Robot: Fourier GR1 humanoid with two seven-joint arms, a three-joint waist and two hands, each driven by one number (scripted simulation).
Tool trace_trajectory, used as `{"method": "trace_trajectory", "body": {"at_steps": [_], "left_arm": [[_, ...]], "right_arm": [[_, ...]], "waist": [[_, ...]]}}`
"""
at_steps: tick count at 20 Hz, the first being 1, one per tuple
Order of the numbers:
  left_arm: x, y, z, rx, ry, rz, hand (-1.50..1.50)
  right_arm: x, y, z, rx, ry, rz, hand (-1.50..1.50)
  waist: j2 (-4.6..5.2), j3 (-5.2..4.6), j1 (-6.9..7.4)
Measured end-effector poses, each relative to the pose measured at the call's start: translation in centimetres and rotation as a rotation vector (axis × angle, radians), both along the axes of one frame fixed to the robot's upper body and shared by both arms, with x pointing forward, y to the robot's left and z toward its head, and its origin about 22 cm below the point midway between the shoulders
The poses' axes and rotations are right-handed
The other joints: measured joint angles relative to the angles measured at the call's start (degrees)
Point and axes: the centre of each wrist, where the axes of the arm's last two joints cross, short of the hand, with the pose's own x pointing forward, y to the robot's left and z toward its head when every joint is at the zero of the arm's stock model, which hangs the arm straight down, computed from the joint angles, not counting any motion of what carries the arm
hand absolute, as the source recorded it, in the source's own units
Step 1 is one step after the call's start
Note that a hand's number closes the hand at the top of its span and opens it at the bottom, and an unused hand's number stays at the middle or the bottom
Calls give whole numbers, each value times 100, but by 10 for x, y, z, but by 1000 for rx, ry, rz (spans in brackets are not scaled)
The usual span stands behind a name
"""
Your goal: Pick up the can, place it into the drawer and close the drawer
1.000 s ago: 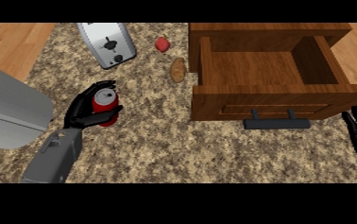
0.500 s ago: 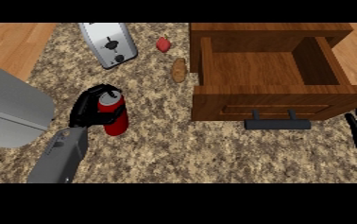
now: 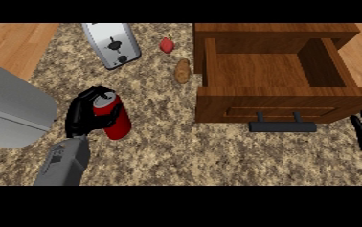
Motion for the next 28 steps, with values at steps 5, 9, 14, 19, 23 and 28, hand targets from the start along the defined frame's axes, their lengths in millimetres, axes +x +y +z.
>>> {"method": "trace_trajectory", "body": {"at_steps": [5, 9, 14, 19, 23, 28], "left_arm": [[0, -18, 32, 8, -26, -30, 150], [8, -41, 65, 27, -61, -67, 150], [19, -77, 109, 59, -106, -111, 150], [26, -119, 149, 64, -112, -160, 150], [36, -149, 182, 85, -124, -183, 150], [51, -179, 218, 118, -160, -196, 150]], "right_arm": [[-10, -3, -1, 1, -4, -11, -150], [-16, -8, -4, -1, -5, -18, -150], [-13, -12, 0, 0, -8, -11, -150], [-7, -17, 0, 4, -14, -16, -150], [-14, -18, 3, -1, -18, -23, -150], [-13, -18, 3, -3, -24, -29, -150]], "waist": [[-2, 2, -12], [-1, 2, -20], [5, 1, -38], [9, 0, -52], [10, 0, -82], [18, 0, -93]]}}
